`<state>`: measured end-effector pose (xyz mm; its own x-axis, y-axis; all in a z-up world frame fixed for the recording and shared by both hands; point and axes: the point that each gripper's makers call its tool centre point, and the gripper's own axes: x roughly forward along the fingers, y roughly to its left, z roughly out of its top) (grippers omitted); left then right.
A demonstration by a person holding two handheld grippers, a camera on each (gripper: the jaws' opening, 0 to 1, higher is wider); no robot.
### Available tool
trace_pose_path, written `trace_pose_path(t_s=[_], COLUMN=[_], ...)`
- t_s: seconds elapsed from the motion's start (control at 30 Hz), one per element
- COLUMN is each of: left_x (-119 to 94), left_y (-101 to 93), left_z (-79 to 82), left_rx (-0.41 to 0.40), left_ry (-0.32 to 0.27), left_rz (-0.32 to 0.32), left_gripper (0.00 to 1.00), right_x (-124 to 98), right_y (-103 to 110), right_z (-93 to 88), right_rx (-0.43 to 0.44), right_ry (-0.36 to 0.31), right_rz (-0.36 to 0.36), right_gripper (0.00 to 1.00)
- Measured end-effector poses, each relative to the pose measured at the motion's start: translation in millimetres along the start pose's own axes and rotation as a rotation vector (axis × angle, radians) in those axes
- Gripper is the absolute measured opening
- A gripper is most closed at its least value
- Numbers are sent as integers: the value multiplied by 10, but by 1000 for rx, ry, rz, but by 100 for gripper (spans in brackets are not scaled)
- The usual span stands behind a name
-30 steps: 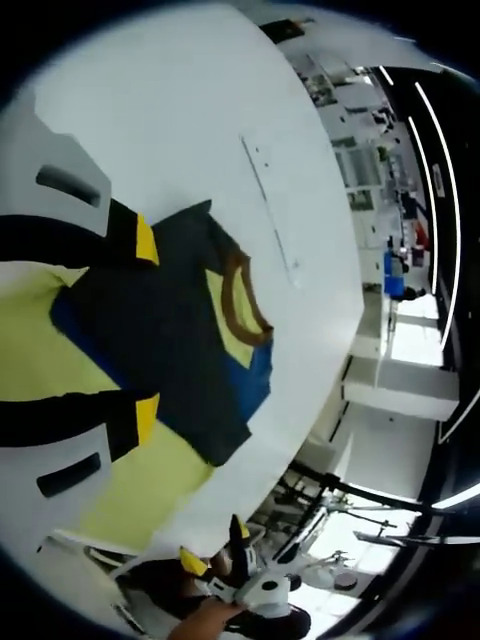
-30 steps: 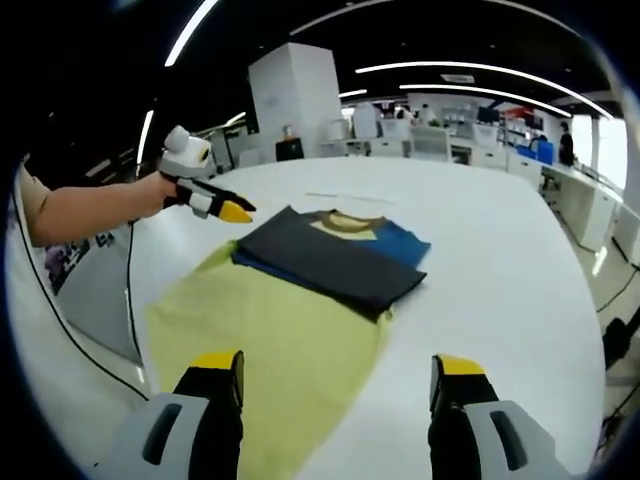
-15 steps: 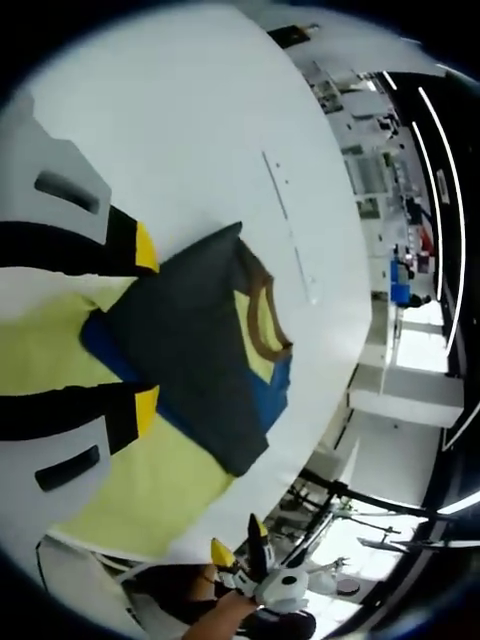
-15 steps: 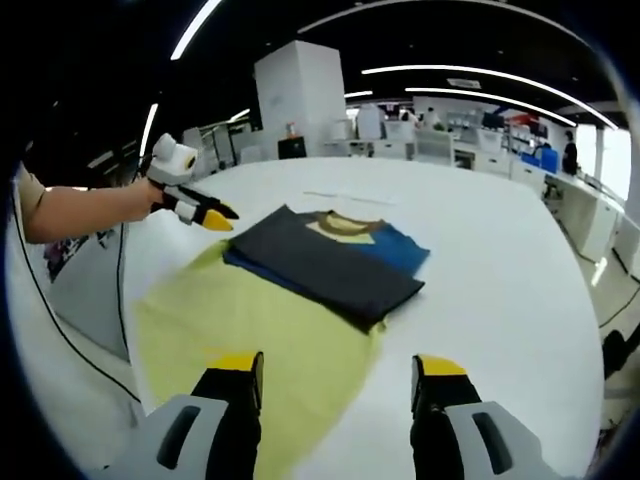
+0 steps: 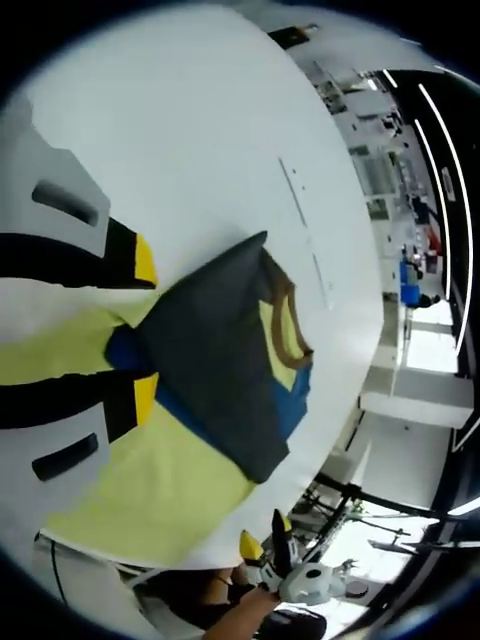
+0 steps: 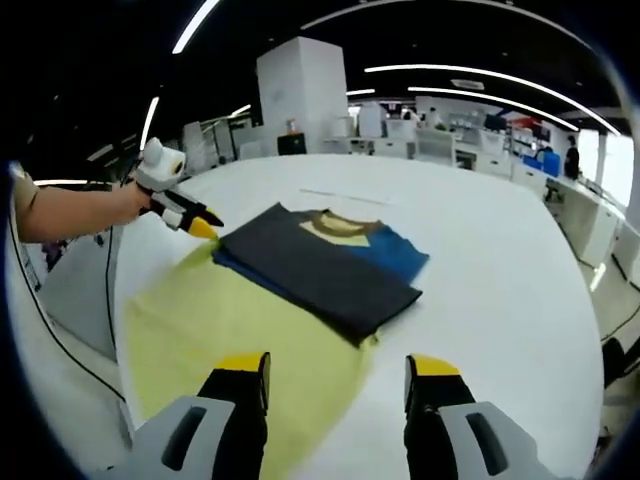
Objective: Fold the garment on the visible template until the final outline fits inside the template.
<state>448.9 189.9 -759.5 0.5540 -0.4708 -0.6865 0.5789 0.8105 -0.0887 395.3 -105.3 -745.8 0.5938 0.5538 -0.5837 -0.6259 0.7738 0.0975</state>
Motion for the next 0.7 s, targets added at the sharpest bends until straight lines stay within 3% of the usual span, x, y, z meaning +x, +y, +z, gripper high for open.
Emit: trace_pose_path(t_s=[0.43, 0.7], left_x=[11, 20], left_y=[3, 16], left_z=[-148, -193], left_rx=[12, 8], left_ry=[28, 36], left_rz=[-6, -9], left_gripper=[19, 14], right_x=[127, 205], right_y=[-88, -167], right_z=[18, -26], right_rx=[-19, -38], right_ry=[15, 37], right_rz=[-5, -10], right_gripper=[41, 27])
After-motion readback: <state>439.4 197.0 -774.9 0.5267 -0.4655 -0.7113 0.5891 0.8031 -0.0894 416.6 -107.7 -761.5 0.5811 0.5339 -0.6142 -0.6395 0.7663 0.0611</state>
